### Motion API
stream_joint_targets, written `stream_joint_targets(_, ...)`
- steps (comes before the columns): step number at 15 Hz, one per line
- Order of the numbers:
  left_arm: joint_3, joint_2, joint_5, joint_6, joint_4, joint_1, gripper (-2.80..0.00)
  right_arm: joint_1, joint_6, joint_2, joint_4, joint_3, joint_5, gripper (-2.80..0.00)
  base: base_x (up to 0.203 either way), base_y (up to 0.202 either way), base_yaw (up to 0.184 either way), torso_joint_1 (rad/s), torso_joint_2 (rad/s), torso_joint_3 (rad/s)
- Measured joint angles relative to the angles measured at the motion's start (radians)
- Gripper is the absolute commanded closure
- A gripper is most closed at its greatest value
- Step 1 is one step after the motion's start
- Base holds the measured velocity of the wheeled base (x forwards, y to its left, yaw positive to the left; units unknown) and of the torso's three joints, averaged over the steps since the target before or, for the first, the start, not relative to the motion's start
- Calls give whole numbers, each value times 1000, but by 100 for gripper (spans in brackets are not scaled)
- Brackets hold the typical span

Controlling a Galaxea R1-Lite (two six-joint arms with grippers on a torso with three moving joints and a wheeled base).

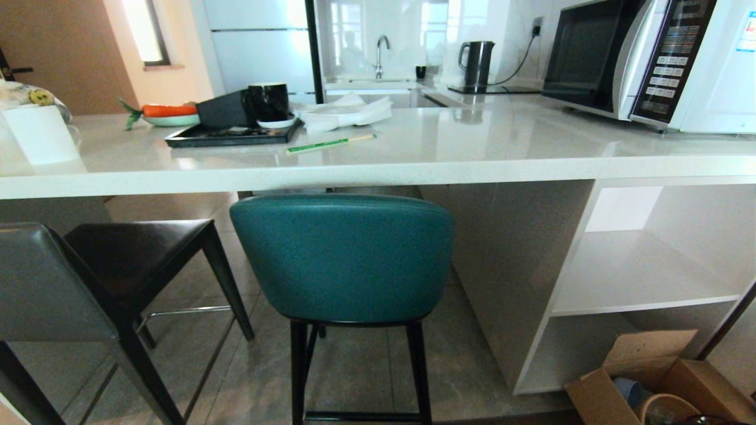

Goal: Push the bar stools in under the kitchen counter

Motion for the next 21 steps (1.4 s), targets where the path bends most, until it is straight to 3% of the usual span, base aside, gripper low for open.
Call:
stream_joint_targets(3, 183, -40, 67, 37, -139, 1, 0, 0, -52, 0, -88, 160, 21, 0, 0, 0, 0, 0, 0, 0)
stream_joint_targets(6, 299, -53, 115, 38, -298, 1, 0, 0, -80, 0, -282, 397, 11, 0, 0, 0, 0, 0, 0, 0)
stream_joint_targets(8, 315, -56, 122, 67, -284, 1, 0, 0, -107, 0, -414, 482, 2, 0, 0, 0, 0, 0, 0, 0)
stream_joint_targets(10, 318, -57, 139, 102, -221, 1, 0, 0, -108, 0, -399, 503, 1, 0, 0, 0, 0, 0, 0, 0)
stream_joint_targets(11, 318, -57, 142, 89, -221, 1, 0, 0, -96, 0, -395, 505, -1, 0, 0, 0, 0, 0, 0, 0)
stream_joint_targets(14, 319, -57, 179, -16, -219, 1, 0, 1, -56, 0, -392, 507, -12, 0, 0, 0, 0, 0, 0, 0)
stream_joint_targets(19, 318, -57, 166, 77, -216, 3, 0, 1, -44, 0, -394, 508, -28, 0, 0, 0, 0, 0, 0, 0)
stream_joint_targets(21, 318, -58, 165, 53, -218, 2, 0, 2, -37, 0, -394, 509, -28, 0, 0, 0, 0, 0, 0, 0)
